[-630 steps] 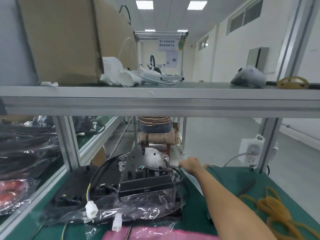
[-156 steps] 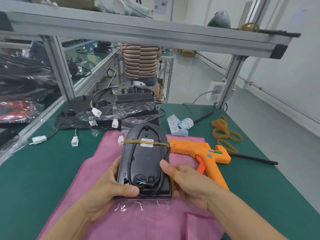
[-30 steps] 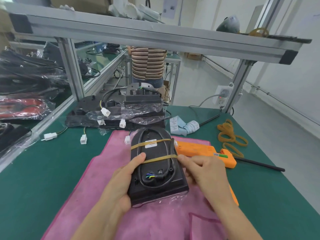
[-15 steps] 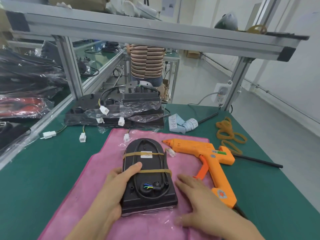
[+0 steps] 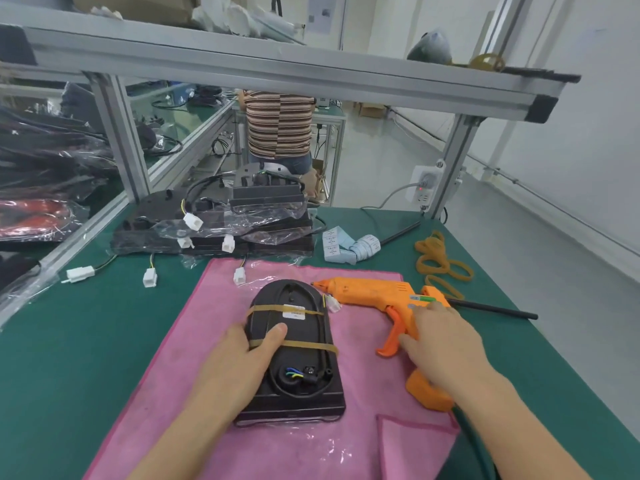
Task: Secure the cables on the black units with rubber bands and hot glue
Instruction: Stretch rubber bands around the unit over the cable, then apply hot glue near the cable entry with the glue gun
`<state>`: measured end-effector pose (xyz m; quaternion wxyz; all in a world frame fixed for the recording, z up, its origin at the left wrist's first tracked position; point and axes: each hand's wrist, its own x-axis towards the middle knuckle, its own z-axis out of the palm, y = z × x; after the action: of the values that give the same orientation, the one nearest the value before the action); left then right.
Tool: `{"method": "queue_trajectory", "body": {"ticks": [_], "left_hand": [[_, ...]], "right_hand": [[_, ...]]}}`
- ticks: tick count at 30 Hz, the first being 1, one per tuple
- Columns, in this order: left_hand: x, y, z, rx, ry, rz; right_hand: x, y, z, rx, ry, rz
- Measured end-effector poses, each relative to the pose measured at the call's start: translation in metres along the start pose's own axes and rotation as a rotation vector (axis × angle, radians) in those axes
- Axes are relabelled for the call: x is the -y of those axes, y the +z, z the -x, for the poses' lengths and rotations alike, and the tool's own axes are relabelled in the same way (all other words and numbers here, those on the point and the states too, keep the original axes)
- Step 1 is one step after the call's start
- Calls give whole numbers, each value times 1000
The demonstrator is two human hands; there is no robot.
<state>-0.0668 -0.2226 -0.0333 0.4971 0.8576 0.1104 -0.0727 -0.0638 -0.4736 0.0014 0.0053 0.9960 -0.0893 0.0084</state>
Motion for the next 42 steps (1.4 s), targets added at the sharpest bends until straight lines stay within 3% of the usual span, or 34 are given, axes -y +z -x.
{"method": "queue_trajectory", "body": {"ticks": [3, 6, 10, 12, 14, 16, 19, 23, 31, 34, 38, 42], "left_hand": [[3, -1, 2, -37, 72, -197], [8, 1, 9, -27, 127, -88], [23, -9, 18, 160, 288, 82], [30, -13, 20, 277, 367, -9], [35, -12, 20, 287, 405, -186], [35, -8, 20, 221, 457, -211], [31, -4, 19, 140, 539, -65], [29, 0, 21, 103, 556, 9], [25, 10, 20, 29, 546, 13], [24, 11, 20, 5, 555, 1], [29, 11, 20, 18, 470, 37], [26, 11, 23, 2, 463, 72]], "right_hand": [[2, 7, -9, 47, 45, 71], [2, 9, -14, 73, 72, 68], [0, 8, -18, 180, 150, 4], [-6, 9, -20, 187, 189, -39], [-14, 10, -23, 197, 209, -125], [-22, 13, -26, 250, 241, -340], [-30, 11, -30, 385, 365, -930], [-37, 10, -30, 508, 427, -1337], [-41, -22, -25, 396, 14, -1701], [-40, -43, -24, 467, -150, -1787], [-35, -55, -28, 616, -245, -1751], [-25, -67, -32, 708, -339, -1537]]}}
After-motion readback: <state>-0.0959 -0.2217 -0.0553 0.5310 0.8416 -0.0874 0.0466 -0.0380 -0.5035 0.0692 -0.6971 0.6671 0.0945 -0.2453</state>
